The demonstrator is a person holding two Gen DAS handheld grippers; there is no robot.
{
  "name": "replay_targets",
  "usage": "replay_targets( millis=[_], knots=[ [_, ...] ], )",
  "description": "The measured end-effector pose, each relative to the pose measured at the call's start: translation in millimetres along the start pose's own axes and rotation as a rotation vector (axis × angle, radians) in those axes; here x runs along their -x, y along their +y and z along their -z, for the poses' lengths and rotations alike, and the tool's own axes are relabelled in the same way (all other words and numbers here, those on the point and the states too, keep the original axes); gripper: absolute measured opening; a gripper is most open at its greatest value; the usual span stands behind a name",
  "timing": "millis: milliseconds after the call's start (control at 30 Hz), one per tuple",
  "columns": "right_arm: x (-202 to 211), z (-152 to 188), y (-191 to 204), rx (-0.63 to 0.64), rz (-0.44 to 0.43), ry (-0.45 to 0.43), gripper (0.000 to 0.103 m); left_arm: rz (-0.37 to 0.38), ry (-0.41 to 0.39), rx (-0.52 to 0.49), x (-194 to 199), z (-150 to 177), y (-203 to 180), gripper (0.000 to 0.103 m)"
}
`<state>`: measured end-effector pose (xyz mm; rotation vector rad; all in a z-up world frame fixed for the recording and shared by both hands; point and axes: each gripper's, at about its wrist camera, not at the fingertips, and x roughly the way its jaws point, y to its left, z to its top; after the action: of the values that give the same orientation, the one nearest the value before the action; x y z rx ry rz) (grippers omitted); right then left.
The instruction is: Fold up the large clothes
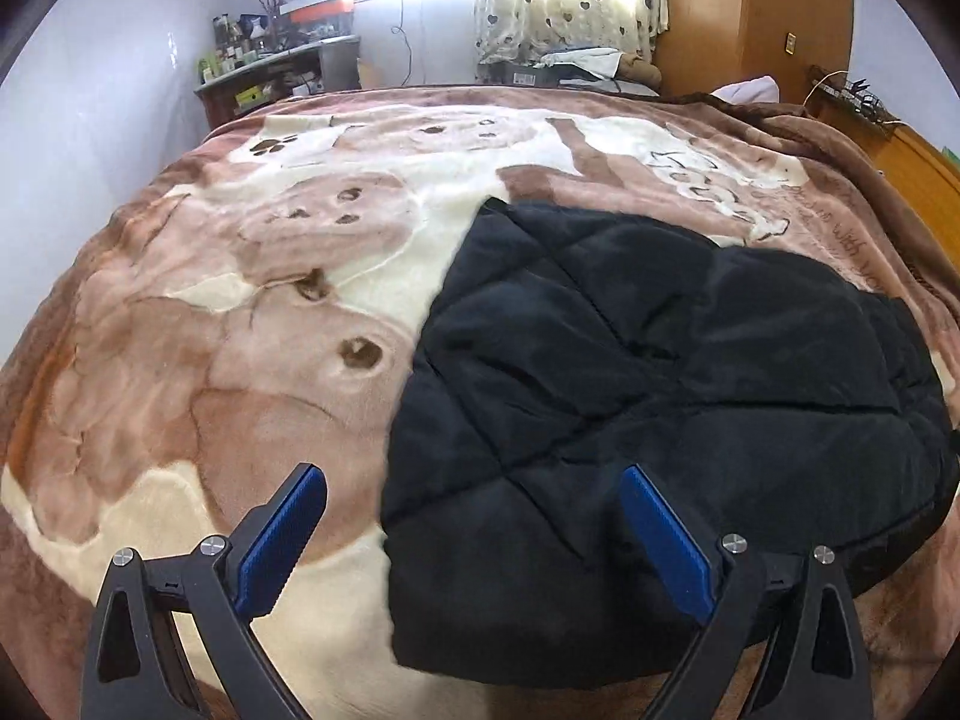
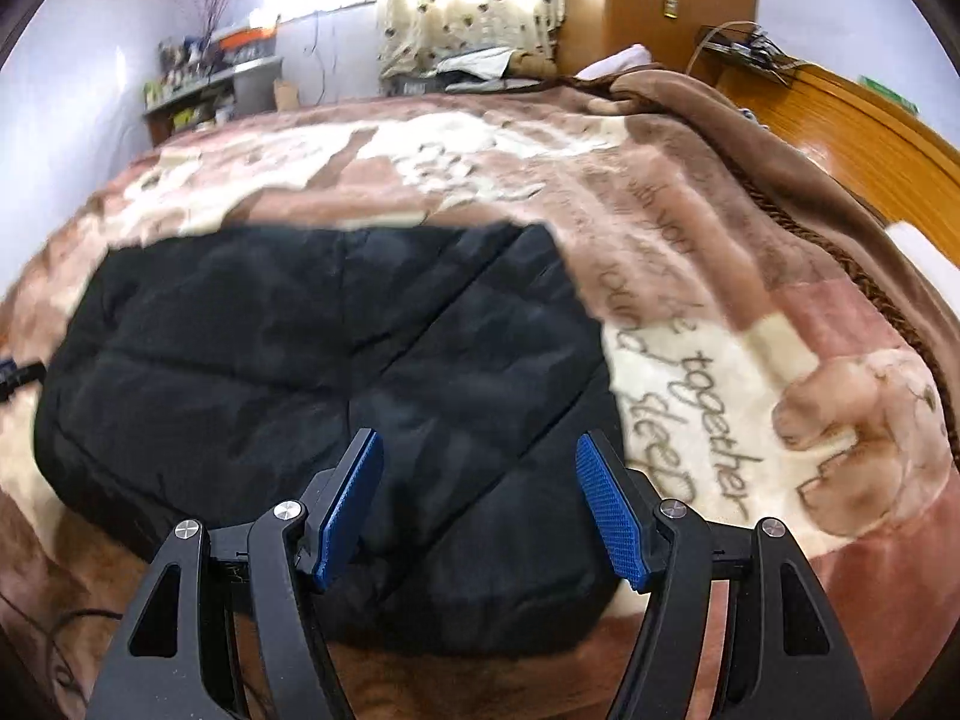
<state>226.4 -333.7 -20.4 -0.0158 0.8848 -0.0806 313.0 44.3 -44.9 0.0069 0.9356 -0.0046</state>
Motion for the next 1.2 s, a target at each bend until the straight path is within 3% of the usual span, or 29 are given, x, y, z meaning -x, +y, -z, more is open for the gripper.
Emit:
replay_targets(
  millis=[100, 300, 433, 667, 733, 833, 933, 1100, 1200],
  knots=[
    [-19.4, 14.4, 8.9, 0.024, 0.004, 0.052, 0.067, 0.006, -0.034, -0.027, 8.7, 10.3, -17.8, 0.099],
    [-52.7, 31.4, 18.3, 0.055, 0.067, 0.103, 0.07, 0.002, -0.005, -0.073, -10.3, 22.1, -38.0, 0.099],
    [-70.8, 35.0, 19.4, 0.039, 0.073, 0.143, 0.07, 0.011, 0.028, -0.017, -26.4, 27.6, -30.0, 0.099],
    [-65.0, 29.4, 16.6, 0.045, 0.075, 0.161, 0.07, -0.019, -0.001, -0.016, -21.1, 24.8, -26.0, 0.099],
    [-49.2, 19.8, 13.4, 0.029, 0.065, 0.142, 0.07, -0.05, -0.038, -0.025, -14.7, 20.0, -25.9, 0.099],
    [-19.5, 10.1, 0.5, -0.04, 0.017, 0.031, 0.07, -0.105, -0.062, -0.071, -16.7, 13.5, -26.8, 0.099],
    [-14.2, 7.0, -10.4, -0.097, 0.025, -0.01, 0.07, -0.098, -0.023, -0.082, -33.7, 11.3, -25.9, 0.099],
    [-59.9, 8.0, 2.7, -0.024, 0.045, 0.1, 0.072, -0.07, 0.063, -0.037, -65.0, 14.8, -21.8, 0.1],
    [-76.2, 9.2, -1.7, -0.069, 0.022, 0.145, 0.073, -0.043, 0.108, -0.009, -83.3, 18.5, -18.7, 0.1]
  ],
)
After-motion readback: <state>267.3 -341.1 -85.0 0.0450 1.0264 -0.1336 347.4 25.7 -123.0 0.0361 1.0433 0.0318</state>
